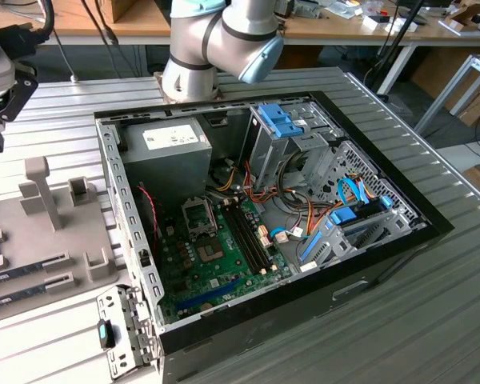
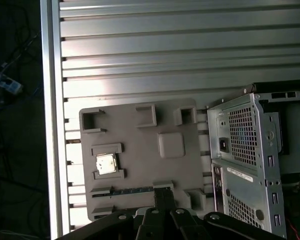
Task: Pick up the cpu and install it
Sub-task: 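Reach for the cpu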
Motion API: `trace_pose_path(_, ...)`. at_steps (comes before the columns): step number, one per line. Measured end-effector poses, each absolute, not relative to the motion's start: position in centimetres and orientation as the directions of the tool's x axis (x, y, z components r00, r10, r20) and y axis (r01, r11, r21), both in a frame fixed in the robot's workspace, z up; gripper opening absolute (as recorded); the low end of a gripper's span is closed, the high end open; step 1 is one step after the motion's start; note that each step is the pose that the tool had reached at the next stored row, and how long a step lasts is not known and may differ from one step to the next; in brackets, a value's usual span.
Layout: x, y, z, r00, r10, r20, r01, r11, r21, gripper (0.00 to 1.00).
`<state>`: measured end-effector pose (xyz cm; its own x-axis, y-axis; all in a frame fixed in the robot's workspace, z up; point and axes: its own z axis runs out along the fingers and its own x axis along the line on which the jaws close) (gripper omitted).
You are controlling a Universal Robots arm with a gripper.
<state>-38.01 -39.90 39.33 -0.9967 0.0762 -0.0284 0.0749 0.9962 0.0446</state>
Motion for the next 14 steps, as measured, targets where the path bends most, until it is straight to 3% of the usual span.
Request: trace_pose_path(14,-39.7,-39.9,39.3,-0.997,0.076,-0.029,0.075,0.996,0.045,0.11)
